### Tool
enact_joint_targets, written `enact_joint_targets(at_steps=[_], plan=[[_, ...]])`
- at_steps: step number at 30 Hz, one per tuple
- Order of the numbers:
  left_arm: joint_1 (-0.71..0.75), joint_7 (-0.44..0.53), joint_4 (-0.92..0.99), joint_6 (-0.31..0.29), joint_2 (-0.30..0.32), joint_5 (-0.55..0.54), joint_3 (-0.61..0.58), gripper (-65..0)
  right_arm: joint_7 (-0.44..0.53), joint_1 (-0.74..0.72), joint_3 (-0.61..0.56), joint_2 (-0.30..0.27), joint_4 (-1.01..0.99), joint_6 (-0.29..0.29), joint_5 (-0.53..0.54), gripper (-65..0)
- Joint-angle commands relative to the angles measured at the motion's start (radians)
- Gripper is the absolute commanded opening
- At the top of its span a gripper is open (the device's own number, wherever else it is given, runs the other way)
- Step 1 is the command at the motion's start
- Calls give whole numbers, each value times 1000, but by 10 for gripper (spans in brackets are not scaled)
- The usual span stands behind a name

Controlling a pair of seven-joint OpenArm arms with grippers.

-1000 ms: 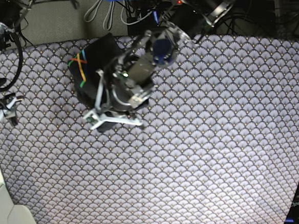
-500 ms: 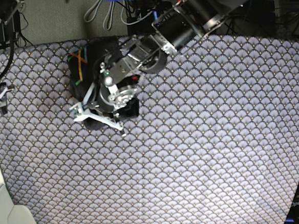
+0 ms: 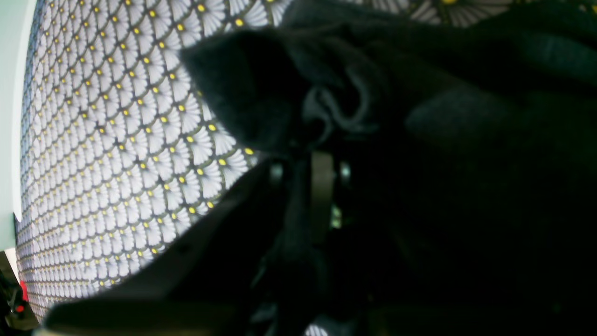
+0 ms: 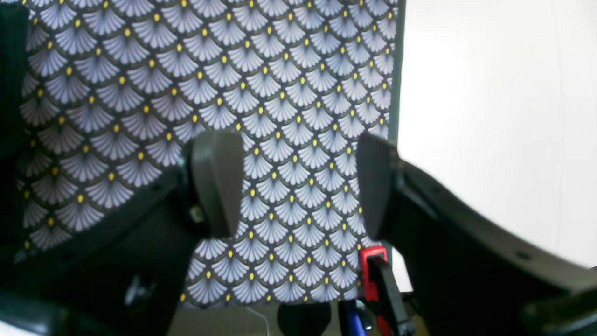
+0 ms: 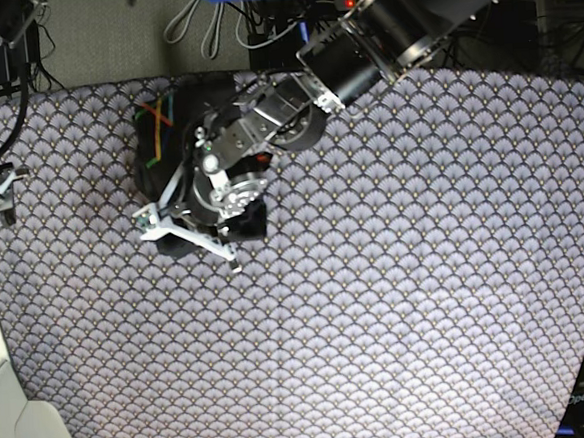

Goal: Fold the T-shirt properly
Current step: 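Flip the bundle over with the left gripper, laying it flat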

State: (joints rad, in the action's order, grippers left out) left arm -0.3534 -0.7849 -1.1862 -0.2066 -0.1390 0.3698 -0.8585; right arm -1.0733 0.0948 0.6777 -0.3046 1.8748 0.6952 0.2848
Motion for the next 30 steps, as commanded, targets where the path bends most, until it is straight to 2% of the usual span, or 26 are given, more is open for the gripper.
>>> enact_joint_targets(at_steps=[1,6,13,25,28,30], plan=[[-26,46,-18,8,-18,7,2,-646,17,-10,6,-18,18,3,3,-266],[-34,100,2,8,-18,15,2,-646,17,-10,6,-6,18,3,3,-266],[-69,100,10,8,-18,15,-86,-646,17,-10,6,-6,18,3,3,-266],[-78,91,9,8,-18,16,-89,-639,17,-10,0,-5,18,3,3,-266],[-86,89,9,8,-18,16,-89,-590,17,-10,-2,-5,18,3,3,-266],[-88,89,7,8,-18,16,-89,-502,17,-10,-2,-5,16,3,3,-266]])
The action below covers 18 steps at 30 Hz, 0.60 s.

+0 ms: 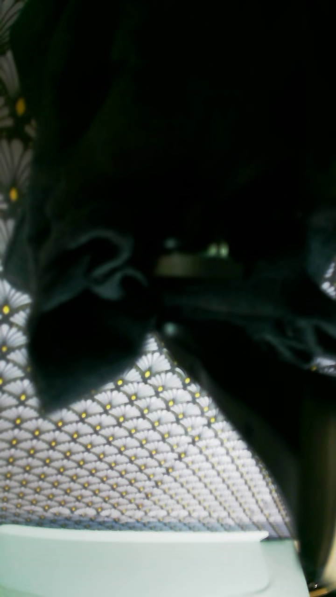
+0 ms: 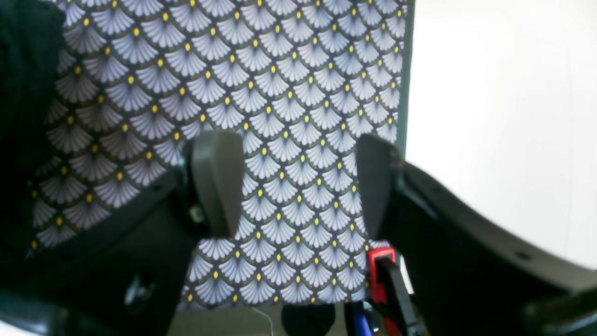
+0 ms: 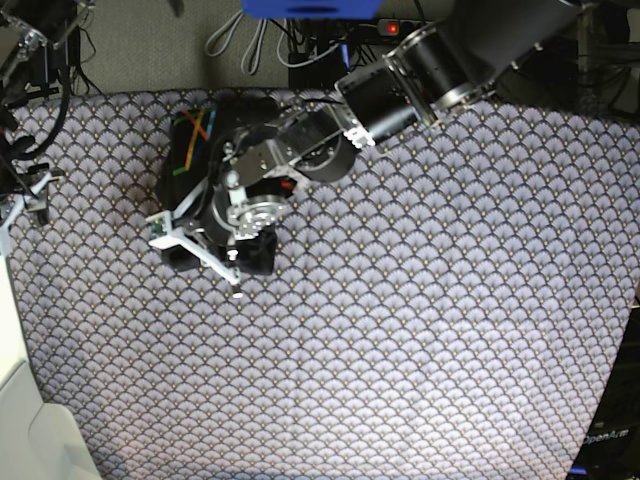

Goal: Fold the T-shirt properly
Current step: 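Flip the bundle over with the left gripper, laying it flat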

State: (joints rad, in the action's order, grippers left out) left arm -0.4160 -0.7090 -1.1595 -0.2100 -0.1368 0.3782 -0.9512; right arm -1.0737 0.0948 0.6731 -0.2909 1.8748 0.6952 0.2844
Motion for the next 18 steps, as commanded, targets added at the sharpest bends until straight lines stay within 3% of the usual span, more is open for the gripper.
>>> enact_joint_targets(at_steps=[1,4,7,11,18], plan=[[-27,13,-21,11,-20,8,4,-453,17,-10,3,-18,16,3,3,-266],[-27,13,-30,11,-20,9,8,-298,17,-10,3,-18,16,3,3,-266],[-27,21,-32,11,-20,9,8,-201,17,-10,3,-18,16,3,3,-266],[-22,18,-86,11,-20,9,34,-179,17,-10,3,-18,16,3,3,-265],[36,24,-290,11,-20,-3,321,-179,17,-14,-43,-24,16,3,3,-265]])
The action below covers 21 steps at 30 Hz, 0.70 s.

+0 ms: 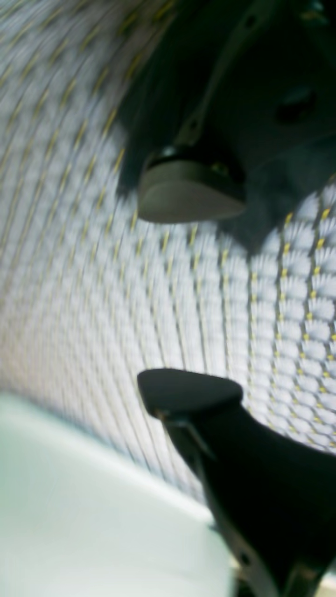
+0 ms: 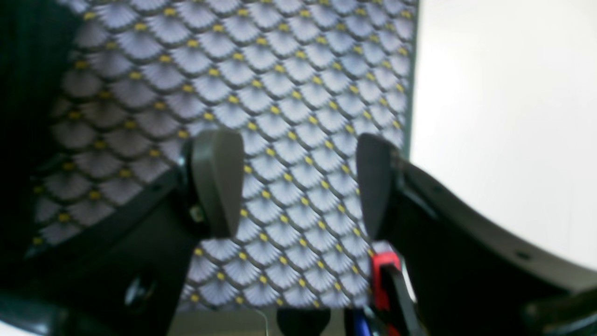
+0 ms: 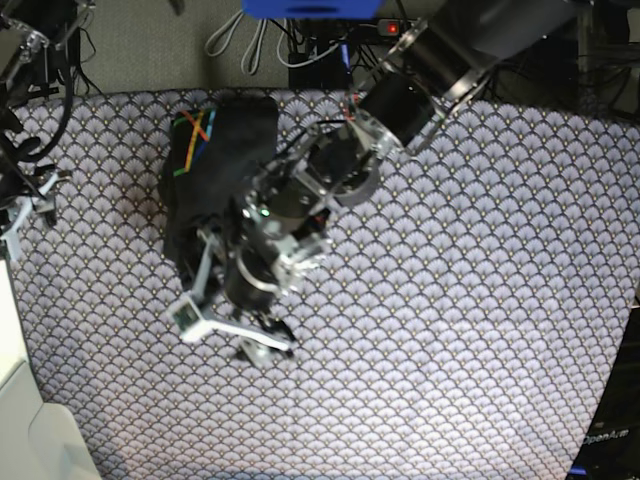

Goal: Fold the T-shirt properly
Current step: 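Flip the bundle over with the left gripper, laying it flat, then grasp the bundle's side edge with the right gripper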

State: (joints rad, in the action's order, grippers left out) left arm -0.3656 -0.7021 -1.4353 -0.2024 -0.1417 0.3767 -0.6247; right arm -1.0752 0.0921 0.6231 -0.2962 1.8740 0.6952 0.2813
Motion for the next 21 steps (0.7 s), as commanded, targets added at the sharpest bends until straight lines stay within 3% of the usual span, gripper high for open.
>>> enact_joint_targets(at_steps=[1,5,12,14,20,21], plan=[[-3,17,-40,4,-15,-2,22,-179,19,-12,2,-19,17,3,6,-265],[60,8,-98,4,-14,-2,119,-179,19,-7,-42,-11,17,3,6,-265],[254,8,-244,4,73,-2,411,-197,19,28,-248,1,78,3,8,-266],[307,8,-276,1,92,-2,495,-257,19,19,-306,1,83,3,8,-266],[452,6,-397,2,127,-2,725,-620,26,-55,-426,1,46,3,46,-266],[468,6,-419,2,127,-2,757,-650,26,-68,-431,1,28,3,71,-266]])
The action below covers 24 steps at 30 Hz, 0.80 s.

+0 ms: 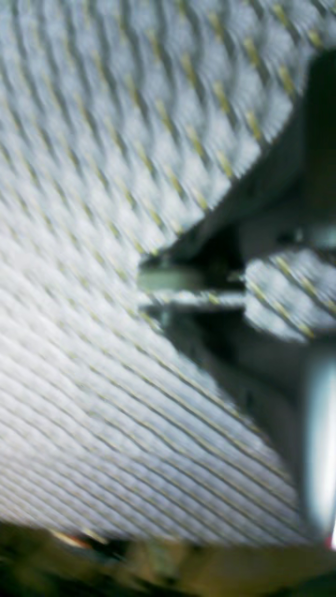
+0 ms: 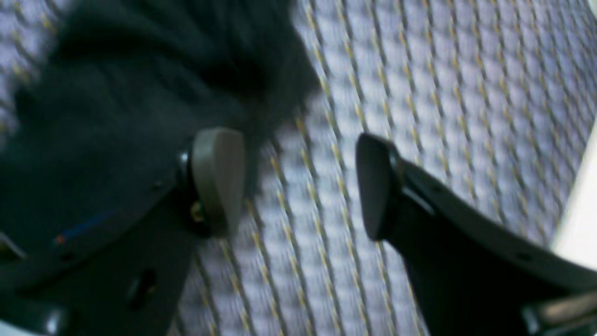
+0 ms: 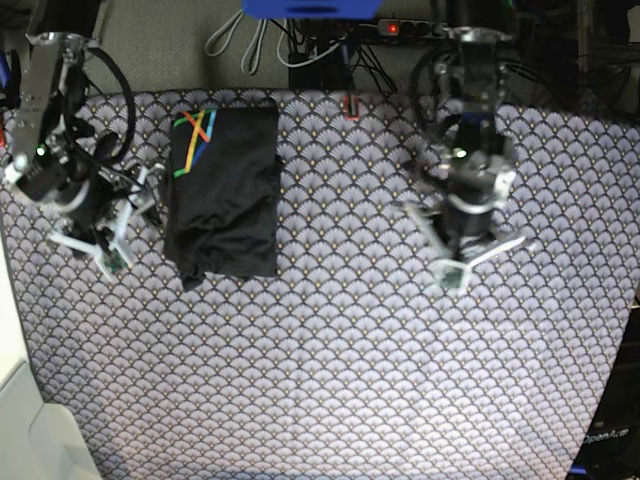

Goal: Fold the T-shirt properly
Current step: 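Grasp the bundle's side edge with the right gripper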

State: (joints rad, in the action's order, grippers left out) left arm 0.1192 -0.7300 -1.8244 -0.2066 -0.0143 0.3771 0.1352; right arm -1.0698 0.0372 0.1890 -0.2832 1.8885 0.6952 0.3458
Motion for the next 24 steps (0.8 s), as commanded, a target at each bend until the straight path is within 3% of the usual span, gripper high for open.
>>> enact_joint_targets(at_steps=[1,6,8,15,24], plan=[[0,33,-53,5,0,-2,28,-650,21,-27,0,-12,-5,3,26,-266],[53,33,-123,-1,1,-2,128,-646,21,-107,-3,-9,-134,3,86,-273],[63,33,-133,-3,0,3,151,-648,21,-135,-10,6,-163,3,86,-315],[87,33,-130,-3,-6,1,160,-647,15,-158,-21,48,-178,3,82,-650],[84,33,-131,-1,-8,3,157,-647,26,-173,-115,51,-254,3,82,-650]])
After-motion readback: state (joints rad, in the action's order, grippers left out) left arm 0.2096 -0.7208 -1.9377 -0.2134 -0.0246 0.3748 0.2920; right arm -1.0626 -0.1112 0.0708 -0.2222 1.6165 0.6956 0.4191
